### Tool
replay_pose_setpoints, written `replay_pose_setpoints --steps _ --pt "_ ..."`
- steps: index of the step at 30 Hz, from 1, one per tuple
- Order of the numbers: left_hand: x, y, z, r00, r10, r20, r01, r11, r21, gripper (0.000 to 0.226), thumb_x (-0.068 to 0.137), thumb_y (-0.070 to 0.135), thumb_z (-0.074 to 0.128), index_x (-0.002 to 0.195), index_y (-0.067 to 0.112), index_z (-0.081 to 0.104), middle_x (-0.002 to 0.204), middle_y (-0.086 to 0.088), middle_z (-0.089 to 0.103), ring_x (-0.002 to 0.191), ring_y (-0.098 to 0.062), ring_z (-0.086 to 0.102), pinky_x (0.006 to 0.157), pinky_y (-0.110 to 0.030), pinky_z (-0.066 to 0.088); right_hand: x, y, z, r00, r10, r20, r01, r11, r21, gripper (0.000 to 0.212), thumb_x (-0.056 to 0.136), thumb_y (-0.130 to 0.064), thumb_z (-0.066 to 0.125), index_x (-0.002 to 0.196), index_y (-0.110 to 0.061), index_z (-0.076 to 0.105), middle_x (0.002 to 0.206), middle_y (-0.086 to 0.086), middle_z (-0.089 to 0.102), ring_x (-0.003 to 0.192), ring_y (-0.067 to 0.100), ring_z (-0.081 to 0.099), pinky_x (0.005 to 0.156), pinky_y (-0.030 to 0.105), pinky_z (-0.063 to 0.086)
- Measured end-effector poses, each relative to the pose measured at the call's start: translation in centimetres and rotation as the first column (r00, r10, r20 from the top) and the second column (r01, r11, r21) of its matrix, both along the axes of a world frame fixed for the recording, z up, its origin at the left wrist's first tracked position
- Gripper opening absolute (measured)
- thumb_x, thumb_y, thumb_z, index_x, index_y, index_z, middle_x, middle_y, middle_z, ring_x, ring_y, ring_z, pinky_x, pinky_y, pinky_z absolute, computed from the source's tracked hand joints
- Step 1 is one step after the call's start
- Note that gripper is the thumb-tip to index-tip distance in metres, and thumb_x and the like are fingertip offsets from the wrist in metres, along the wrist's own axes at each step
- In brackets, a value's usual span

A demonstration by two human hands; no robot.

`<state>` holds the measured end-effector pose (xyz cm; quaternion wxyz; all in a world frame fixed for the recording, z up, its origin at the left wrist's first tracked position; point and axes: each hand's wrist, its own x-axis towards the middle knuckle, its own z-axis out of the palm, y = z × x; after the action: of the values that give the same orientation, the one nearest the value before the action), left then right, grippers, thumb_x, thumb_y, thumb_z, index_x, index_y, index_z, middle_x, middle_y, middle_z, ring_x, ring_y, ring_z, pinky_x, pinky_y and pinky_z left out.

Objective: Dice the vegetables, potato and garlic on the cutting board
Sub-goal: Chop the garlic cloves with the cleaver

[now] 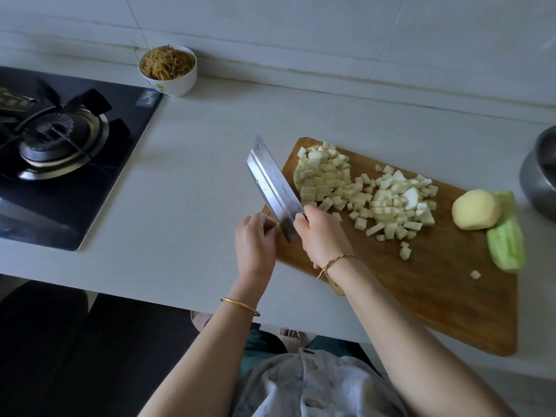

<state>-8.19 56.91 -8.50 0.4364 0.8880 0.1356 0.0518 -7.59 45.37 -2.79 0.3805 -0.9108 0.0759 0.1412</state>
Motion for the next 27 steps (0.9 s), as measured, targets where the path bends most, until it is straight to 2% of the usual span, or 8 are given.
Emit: replay_pose_setpoints --steps 3,7,11,15,18,24,27 --pt "-0.1 0.1 -0.1 1.000 -0.004 0.004 0.004 1.000 -0.016 0.011 0.081 -0.002 0.064 0.072 0.003 0.060 0.078 -0.006 0.057 0.076 -0.020 0.052 0.062 -0.019 0.038 0.4 0.5 0.1 1.000 0.008 -0.005 -0.008 1.000 -0.021 0.032 0.098 -0.024 0.034 0.068 -0.014 0.034 0.062 0.004 0.043 0.055 0.021 0.043 0.063 0.046 0.054" --pt "-0.6 0.3 -0.1 1.000 -0.021 0.013 0.022 0.999 -0.024 0.012 0.082 0.000 0.066 0.072 0.004 0.059 0.082 -0.004 0.057 0.077 -0.019 0.052 0.064 -0.024 0.041 0.7 0.7 -0.5 0.996 -0.094 -0.004 0.094 0.995 0.038 0.028 0.097 -0.023 0.035 0.071 -0.011 0.038 0.064 0.007 0.046 0.056 0.023 0.044 0.061 0.049 0.054" --pt "-0.7 0.4 0.0 0.999 -0.018 0.026 0.019 0.999 -0.037 0.011 0.082 -0.002 0.064 0.075 0.007 0.064 0.084 0.000 0.058 0.080 -0.016 0.053 0.065 -0.013 0.038 0.2 0.6 -0.7 0.987 -0.158 0.025 0.155 0.983 0.103 0.027 0.096 -0.020 0.037 0.077 -0.001 0.044 0.062 0.010 0.047 0.054 0.023 0.041 0.055 0.048 0.052" --pt "-0.2 0.3 0.0 1.000 -0.002 0.018 0.003 0.999 -0.046 0.014 0.081 -0.003 0.064 0.075 0.010 0.064 0.082 0.003 0.055 0.079 -0.015 0.053 0.064 -0.008 0.037 -0.1 -0.1 -0.3 0.989 -0.134 0.059 0.128 0.986 0.104 0.027 0.096 -0.020 0.037 0.071 -0.009 0.038 0.062 0.011 0.044 0.053 0.023 0.037 0.054 0.041 0.047" --pt "0.0 0.2 0.2 1.000 0.003 0.009 -0.003 0.999 -0.050 0.013 0.081 -0.002 0.065 0.077 0.010 0.065 0.082 0.004 0.054 0.079 -0.013 0.051 0.065 -0.003 0.035 -0.4 -0.4 -0.2 0.990 -0.122 0.069 0.116 0.990 0.076 0.028 0.097 -0.021 0.037 0.074 -0.004 0.041 0.063 0.012 0.047 0.053 0.023 0.039 0.055 0.046 0.051" --pt "0.0 0.3 0.2 1.000 0.012 -0.018 -0.012 0.999 -0.034 0.012 0.081 -0.001 0.063 0.075 0.009 0.064 0.080 0.004 0.055 0.079 -0.014 0.051 0.062 -0.009 0.036 -0.9 0.0 -0.4 0.995 -0.087 0.042 0.084 0.995 0.050 0.029 0.097 -0.025 0.037 0.072 -0.009 0.039 0.061 0.008 0.047 0.051 0.022 0.040 0.057 0.046 0.053" --pt "0.0 0.2 0.2 1.000 0.022 -0.016 -0.023 0.999 -0.034 0.011 0.081 -0.001 0.063 0.075 0.008 0.065 0.077 0.006 0.055 0.079 -0.014 0.051 0.062 -0.016 0.034 -0.8 0.1 -0.2 0.998 -0.056 0.027 0.055 0.998 0.022 0.029 0.098 -0.026 0.037 0.079 -0.006 0.046 0.064 0.008 0.050 0.057 0.028 0.049 0.061 0.050 0.056"
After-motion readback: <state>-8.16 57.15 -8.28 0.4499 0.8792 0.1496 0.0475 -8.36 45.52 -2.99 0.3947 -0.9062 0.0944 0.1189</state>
